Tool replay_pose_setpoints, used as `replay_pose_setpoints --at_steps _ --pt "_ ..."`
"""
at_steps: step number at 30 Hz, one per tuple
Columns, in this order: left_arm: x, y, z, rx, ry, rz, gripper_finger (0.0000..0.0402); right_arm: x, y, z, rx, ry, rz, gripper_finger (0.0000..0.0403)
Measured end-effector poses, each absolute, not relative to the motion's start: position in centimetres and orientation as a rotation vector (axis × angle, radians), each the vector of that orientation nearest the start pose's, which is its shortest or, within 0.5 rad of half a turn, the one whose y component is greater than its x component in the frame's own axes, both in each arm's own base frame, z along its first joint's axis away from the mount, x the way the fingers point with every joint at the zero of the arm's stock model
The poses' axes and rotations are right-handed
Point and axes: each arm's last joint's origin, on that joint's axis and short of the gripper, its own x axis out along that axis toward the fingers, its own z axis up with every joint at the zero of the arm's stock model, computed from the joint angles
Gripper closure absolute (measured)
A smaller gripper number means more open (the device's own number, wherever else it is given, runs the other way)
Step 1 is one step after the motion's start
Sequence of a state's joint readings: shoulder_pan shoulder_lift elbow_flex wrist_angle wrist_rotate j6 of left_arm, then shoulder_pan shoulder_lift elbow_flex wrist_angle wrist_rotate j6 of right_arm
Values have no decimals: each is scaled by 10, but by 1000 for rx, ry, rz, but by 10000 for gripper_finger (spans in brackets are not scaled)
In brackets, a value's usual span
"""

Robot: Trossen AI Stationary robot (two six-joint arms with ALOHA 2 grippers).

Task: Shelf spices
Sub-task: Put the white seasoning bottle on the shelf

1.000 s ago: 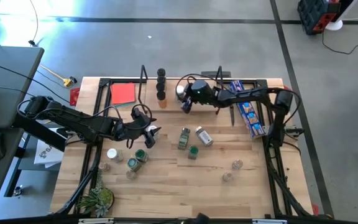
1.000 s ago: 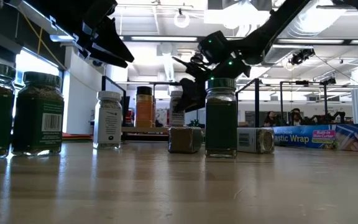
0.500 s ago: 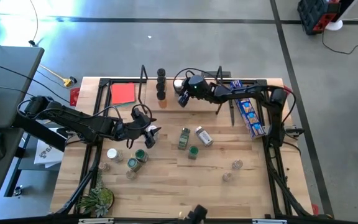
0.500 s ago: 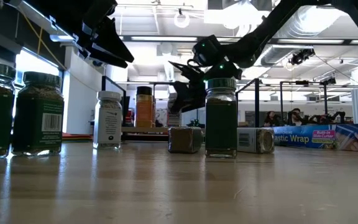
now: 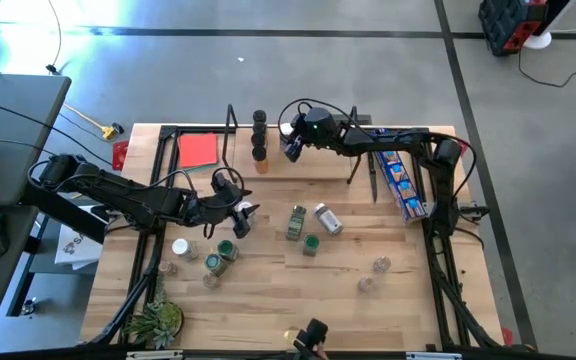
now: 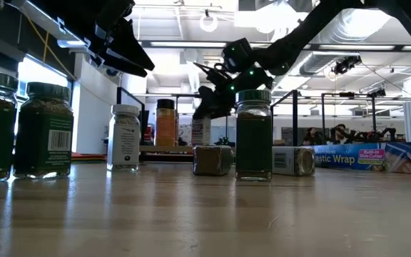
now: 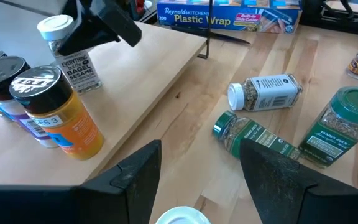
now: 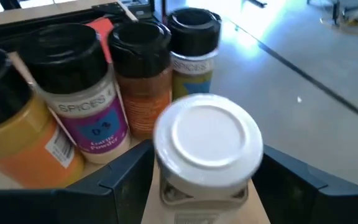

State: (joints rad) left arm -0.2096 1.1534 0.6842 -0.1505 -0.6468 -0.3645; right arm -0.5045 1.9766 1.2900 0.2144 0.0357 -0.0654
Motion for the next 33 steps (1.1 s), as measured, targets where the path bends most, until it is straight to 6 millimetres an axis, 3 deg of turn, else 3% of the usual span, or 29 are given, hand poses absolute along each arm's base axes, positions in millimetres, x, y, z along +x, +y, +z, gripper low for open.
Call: replay_pose_setpoints --at_steps 10,13,16,21,24,28,33 --pt "232 -32 236 -100 471 505 191 394 -217 231 -54 528 -479 156" --pt "233 -31 239 -108 452 504 191 394 -215 250 -100 581 -472 156" --pt "239 -24 254 -120 430 468 195 383 -203 278 -177 627 -535 156" --pt "252 5 300 -88 431 390 223 335 -163 314 -277 688 -597 156" --pt "263 34 325 -48 449 372 249 295 -134 319 -212 663 -595 156" --pt "295 78 344 25 544 317 287 250 -93 300 -66 569 -580 156" --pt "340 130 344 157 845 208 337 218 -51 265 98 380 -526 156"
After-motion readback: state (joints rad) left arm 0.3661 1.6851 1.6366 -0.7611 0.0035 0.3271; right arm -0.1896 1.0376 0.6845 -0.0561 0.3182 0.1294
